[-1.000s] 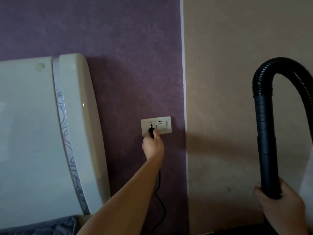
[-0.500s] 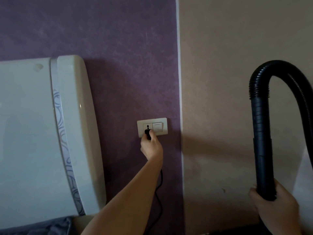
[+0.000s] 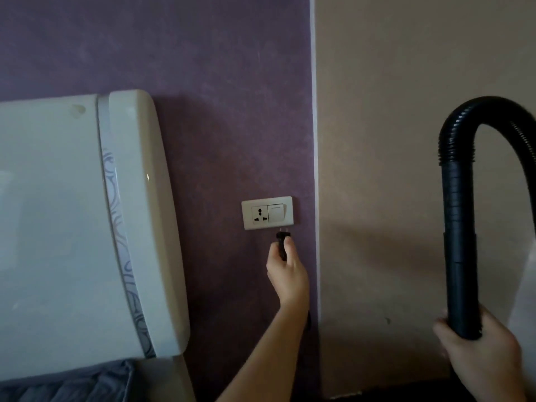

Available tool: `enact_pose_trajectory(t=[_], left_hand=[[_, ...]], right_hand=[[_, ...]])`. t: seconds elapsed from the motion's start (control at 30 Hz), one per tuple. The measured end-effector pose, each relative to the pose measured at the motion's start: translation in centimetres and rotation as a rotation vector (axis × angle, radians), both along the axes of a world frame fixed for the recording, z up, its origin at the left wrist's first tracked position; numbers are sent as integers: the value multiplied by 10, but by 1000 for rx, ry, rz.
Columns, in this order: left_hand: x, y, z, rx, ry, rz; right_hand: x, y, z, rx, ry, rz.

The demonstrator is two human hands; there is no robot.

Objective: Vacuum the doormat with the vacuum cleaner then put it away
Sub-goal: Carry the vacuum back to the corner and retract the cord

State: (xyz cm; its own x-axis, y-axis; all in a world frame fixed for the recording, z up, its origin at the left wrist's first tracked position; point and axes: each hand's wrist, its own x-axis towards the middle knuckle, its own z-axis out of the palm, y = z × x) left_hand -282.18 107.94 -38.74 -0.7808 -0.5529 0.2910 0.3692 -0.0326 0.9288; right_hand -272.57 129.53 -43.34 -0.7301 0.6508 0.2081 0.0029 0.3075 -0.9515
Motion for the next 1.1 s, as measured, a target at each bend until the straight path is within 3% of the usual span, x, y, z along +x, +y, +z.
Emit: enact_pose_trajectory(t=[0.33, 0.6, 0.8, 0.97, 1.1], left_hand=[[42, 67, -53, -35, -127, -566], [77, 138, -105, -117, -294, -868], [89, 178, -146, -264, -360, -982], [95, 211, -163, -377, -337, -942], [89, 227, -188, -479, -513, -927]], right_hand=[[18, 38, -9, 59, 204, -3], [47, 95, -13, 21, 258, -31], [73, 135, -15, 64, 262, -18], [91, 164, -12, 63, 312, -5], [99, 186, -9, 105, 336, 5]])
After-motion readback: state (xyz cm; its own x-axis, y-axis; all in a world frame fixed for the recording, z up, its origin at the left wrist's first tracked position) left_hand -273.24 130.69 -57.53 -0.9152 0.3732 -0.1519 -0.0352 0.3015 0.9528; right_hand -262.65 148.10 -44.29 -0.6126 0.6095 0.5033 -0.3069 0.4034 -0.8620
